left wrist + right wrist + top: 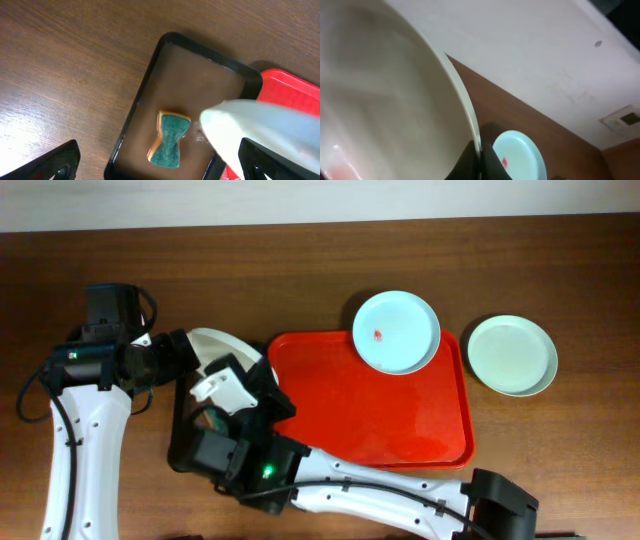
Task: Clean dirty plates on tray and stack at the side
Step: 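Carry the plate right and stack it on the plate beside the tray, then move the right gripper back to grip the last plate's rim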
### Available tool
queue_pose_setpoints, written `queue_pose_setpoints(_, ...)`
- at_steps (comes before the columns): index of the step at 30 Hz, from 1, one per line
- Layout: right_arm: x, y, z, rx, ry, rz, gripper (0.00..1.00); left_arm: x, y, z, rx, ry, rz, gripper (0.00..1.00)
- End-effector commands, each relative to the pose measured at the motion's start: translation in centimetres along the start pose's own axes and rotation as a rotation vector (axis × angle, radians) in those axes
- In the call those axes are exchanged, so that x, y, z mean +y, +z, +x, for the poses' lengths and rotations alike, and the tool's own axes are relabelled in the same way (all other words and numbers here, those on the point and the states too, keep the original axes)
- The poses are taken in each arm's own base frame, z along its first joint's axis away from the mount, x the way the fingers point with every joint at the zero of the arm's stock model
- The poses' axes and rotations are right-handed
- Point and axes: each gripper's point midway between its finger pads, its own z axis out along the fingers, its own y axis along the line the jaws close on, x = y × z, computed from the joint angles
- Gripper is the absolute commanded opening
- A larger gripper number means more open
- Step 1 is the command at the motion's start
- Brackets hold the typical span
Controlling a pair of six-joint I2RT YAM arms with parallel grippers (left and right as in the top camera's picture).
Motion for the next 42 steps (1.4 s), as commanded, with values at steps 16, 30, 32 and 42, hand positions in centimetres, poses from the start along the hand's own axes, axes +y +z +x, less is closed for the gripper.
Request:
queue_pose_setpoints(16,-0.6,-0.7,-1.7,-0.046,-0.052,0.052,0.04,0.3,-0.1,-0.2,-0.009,-0.018,-0.01,0.99)
queue_pose_setpoints(30,-6.1,15.6,12.0,0.716,0.69,-0.589,0.04,0.3,-0.1,-0.2,-0.009,-0.018,-0.01,0.99)
queue_pose_setpoints(32,-11.0,17.7,14.4,0.786,0.873,-0.632,0.04,0.3,-0.1,-0.2,-0.009,-0.018,-0.01,0.99)
queue_pose_setpoints(42,-34.0,12.5,42.8,1.219,1.347,0.128,0.04,0.3,-0.1,-0.2,-0.009,-0.018,-0.01,0.99)
